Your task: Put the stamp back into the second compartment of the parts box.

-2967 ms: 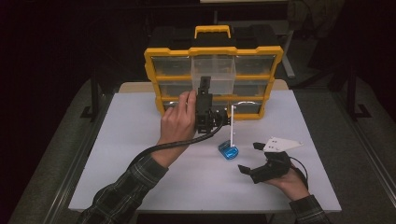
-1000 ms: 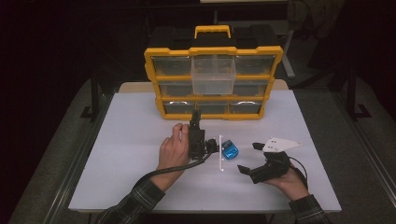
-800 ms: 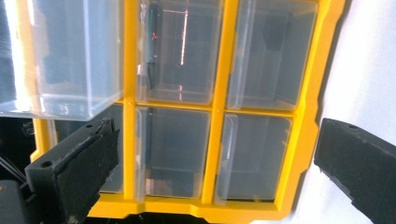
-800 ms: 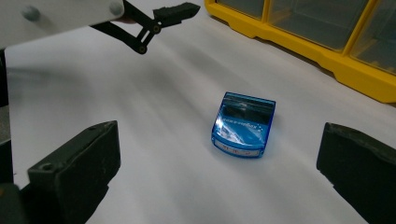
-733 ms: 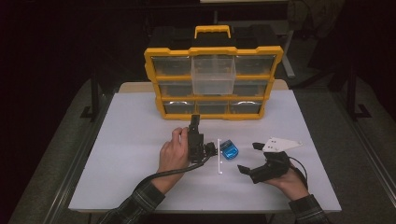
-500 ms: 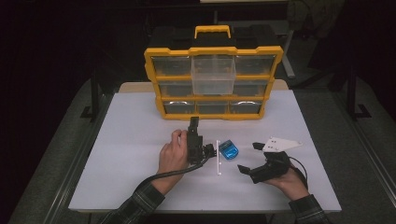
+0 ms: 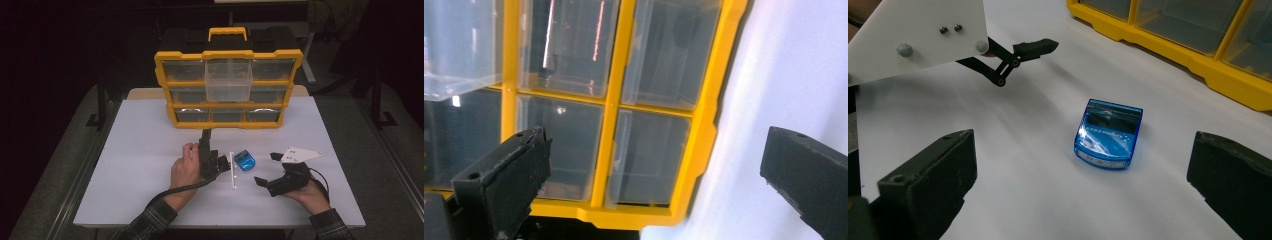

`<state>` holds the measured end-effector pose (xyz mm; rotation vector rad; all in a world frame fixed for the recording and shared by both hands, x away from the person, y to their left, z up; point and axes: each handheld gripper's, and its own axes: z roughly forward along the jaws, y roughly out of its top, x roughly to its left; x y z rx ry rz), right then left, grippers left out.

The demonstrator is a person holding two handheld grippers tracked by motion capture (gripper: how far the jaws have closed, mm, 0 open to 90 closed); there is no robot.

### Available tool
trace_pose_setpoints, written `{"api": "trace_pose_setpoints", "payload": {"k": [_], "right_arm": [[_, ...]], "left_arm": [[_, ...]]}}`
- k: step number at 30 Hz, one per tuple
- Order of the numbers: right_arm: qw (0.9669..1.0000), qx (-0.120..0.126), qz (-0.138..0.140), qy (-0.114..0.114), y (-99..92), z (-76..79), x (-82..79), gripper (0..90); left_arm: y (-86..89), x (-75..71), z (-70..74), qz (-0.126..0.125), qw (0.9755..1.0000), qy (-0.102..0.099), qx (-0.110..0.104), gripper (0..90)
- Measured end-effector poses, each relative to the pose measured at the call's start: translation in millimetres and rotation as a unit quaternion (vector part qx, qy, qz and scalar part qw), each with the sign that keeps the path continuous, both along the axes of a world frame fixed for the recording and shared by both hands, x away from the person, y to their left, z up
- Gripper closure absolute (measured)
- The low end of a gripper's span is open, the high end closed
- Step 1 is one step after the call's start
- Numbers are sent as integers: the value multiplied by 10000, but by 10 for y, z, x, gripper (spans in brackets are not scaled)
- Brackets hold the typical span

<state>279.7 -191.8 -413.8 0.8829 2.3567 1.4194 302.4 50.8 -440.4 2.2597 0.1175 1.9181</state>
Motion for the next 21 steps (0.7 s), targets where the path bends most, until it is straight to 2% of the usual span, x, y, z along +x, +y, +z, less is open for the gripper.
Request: {"api": "trace_pose_setpoints", "payload": {"k": [4, 6, 11, 18, 21], "right_arm": [[10000, 18, -4, 1, -5, 2, 4, 0], [10000, 27, -7, -2, -10, 4, 1, 0], [10000, -1, 17, 1, 1, -2, 3, 0], [10000, -10, 27, 24, 3, -9, 5, 0], [10000, -2, 21, 19, 5, -7, 3, 0]], "left_arm": [[21, 13, 7, 24, 9996, 142, -240, 0], [38, 26, 6, 42, 9990, 201, -406, 0], [66, 48, 5, 75, 9973, 324, -656, 0], [115, 96, 17, 111, 9917, 583, -1141, 0], [153, 116, 51, 169, 9873, 779, -1374, 0]]}}
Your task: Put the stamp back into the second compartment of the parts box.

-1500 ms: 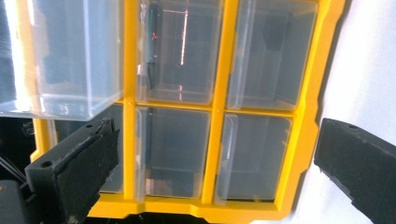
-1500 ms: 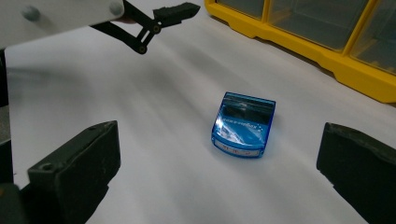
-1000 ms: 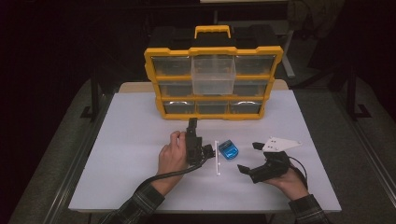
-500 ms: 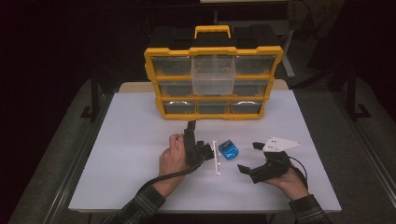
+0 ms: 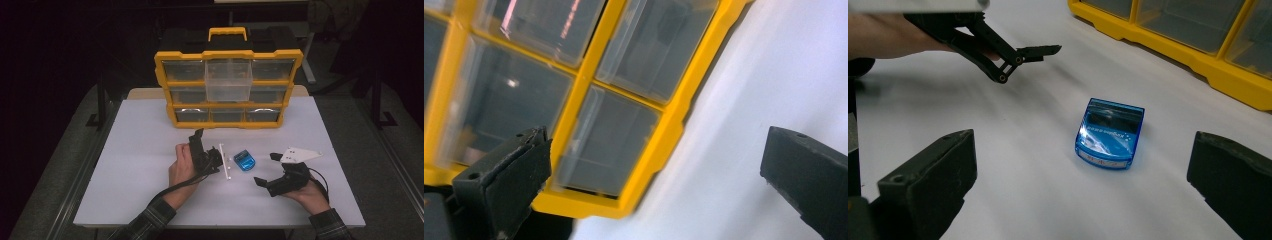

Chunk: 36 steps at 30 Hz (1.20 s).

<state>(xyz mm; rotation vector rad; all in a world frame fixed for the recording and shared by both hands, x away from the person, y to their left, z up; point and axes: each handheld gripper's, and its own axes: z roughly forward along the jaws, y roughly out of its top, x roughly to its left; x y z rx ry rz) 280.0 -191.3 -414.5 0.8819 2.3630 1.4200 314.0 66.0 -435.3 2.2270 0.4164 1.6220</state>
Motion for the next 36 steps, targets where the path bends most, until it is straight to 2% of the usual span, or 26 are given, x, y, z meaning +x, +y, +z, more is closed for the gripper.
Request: {"api": "trace_pose_setpoints", "payload": {"k": [2, 5, 9, 12, 14, 18, 23, 27, 28, 31, 32, 33, 34, 36], "right_arm": [[10000, 11, -7, 3, 0, 1, -1, 0], [10000, 11, -12, -10, 2, 1, 0, 0], [10000, -13, -3, 10, 3, -1, -1, 0], [10000, -17, -3, 2, 1, -1, 0, 0], [10000, -13, -3, 4, 2, 0, 0, 0], [10000, -9, -9, 7, 5, 0, -1, 0], [10000, -19, -6, 8, 5, -1, 0, 0], [10000, -4, -11, 6, 2, 1, 0, 0], [10000, -4, -12, 3, 2, 2, 0, 0], [10000, -2, -8, -11, 1, 2, 1, 0], [10000, -2, -5, -13, 0, 2, 1, 0], [10000, -2, -4, -18, 0, 2, 1, 0], [10000, -2, -7, -18, 0, 2, 0, 0], [10000, 2, -9, -13, -2, 2, 1, 0]], "left_arm": [[16, 15, 8, -14, 9997, 70, -232, 0], [51, 29, 39, 27, 9990, 221, -377, 0], [86, 44, 59, 50, 9969, 398, -675, 0], [108, 71, 64, 34, 9935, 528, -1006, 0], [130, 80, 77, 37, 9918, 601, -1127, 0], [175, 106, 99, 35, 9866, 731, -1457, 0], [234, 140, 118, -13, 9766, 1004, -1901, 0], [275, 154, 131, -41, 9669, 1139, -2283, 0], [292, 158, 145, -33, 9667, 1179, -2273, 0], [323, 179, 146, -83, 9565, 1350, -2587, 0], [334, 180, 154, -116, 9555, 1389, -2600, 0], [336, 178, 156, -117, 9561, 1367, -2590, 0], [335, 176, 156, -148, 9552, 1349, -2629, 0], [356, 181, 170, -167, 9510, 1468, -2717, 0]]}}
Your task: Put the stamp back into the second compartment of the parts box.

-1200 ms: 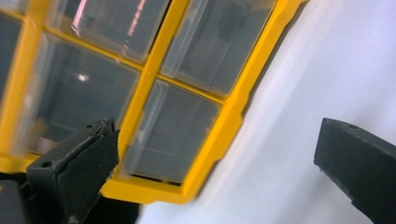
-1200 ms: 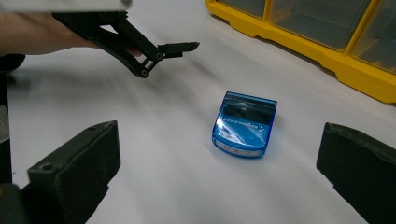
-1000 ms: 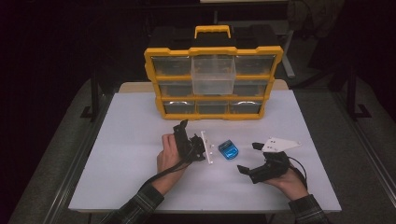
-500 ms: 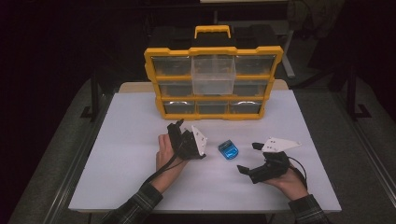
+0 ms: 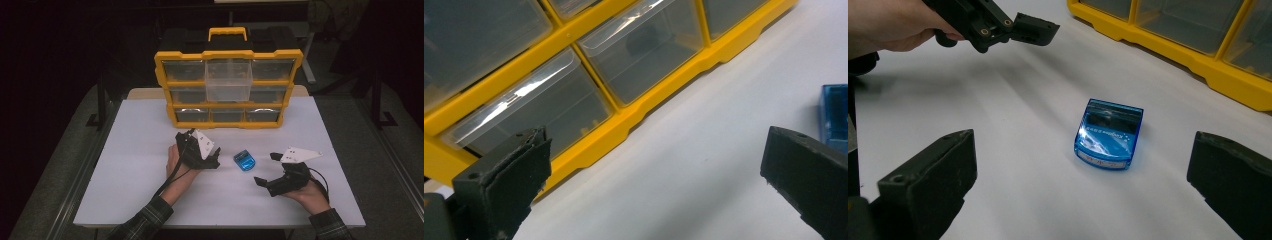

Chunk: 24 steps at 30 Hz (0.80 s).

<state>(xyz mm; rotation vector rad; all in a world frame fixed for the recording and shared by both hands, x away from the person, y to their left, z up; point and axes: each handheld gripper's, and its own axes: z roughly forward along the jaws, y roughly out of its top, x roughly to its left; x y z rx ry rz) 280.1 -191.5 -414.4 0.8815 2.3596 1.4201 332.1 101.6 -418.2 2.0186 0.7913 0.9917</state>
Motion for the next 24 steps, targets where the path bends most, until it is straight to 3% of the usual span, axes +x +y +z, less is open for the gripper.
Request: {"api": "trace_pose_setpoints", "payload": {"k": [3, 4, 9, 12, 13, 16, 24], "right_arm": [[10000, 0, -6, 17, -1, 0, -1, 0], [10000, 4, -3, 0, -2, 0, 1, 0], [10000, 11, -13, -3, -5, 2, 0, 0], [10000, 11, -19, -5, -8, 2, 2, 0], [10000, 18, -18, -7, -9, 2, 3, 0], [10000, 8, -21, 5, -9, 1, 2, 0], [10000, 28, -27, 2, -12, 4, 1, 0]], "left_arm": [[42, 18, -1, -56, 9996, 173, -224, 0], [41, 26, -16, -46, 9989, 204, -431, 0], [103, 38, -15, -127, 9978, 357, -552, 0], [132, 36, -21, -195, 9962, 374, -760, 0], [158, 39, -11, -240, 9965, 416, -679, 0], [191, 33, -6, -333, 9951, 454, -809, 0], [324, -11, 25, -580, 9931, 481, -898, 0]]}}
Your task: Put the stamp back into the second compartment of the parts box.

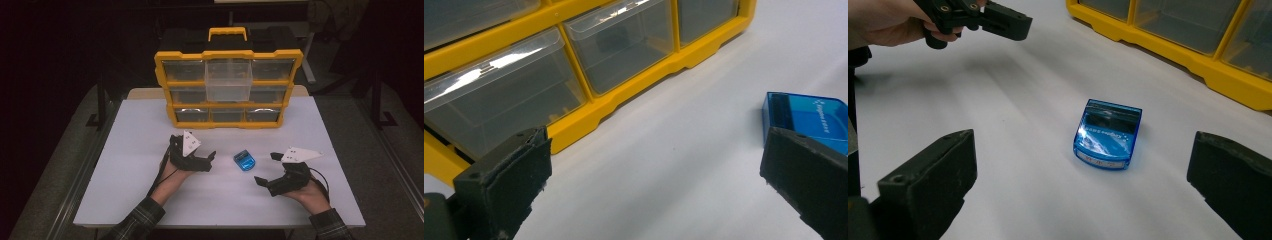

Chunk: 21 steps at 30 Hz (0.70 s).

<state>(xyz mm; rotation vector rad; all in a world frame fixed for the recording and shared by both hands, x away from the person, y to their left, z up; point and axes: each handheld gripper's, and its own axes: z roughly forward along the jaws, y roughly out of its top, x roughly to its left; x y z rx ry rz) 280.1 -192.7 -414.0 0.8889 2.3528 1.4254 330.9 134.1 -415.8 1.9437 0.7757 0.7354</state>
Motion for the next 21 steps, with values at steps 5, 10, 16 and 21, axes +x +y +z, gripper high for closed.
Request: {"api": "trace_pose_setpoints", "payload": {"k": [5, 10, 16, 21], "right_arm": [[10000, -5, 1, 4, 1, 0, 1, 0], [10000, 4, -16, 14, 1, 1, -1, 0], [10000, 9, -23, 38, -2, 1, 0, 0], [10000, 14, -37, 51, -2, 1, 2, 0]], "left_arm": [[86, -28, 6, -166, 9998, 73, -31, 0], [184, -75, 22, -372, 9993, 10, -88, 0], [308, -122, 5, -495, 9985, 82, -196, 0], [462, -152, -4, -533, 9979, 102, -348, 0]]}}
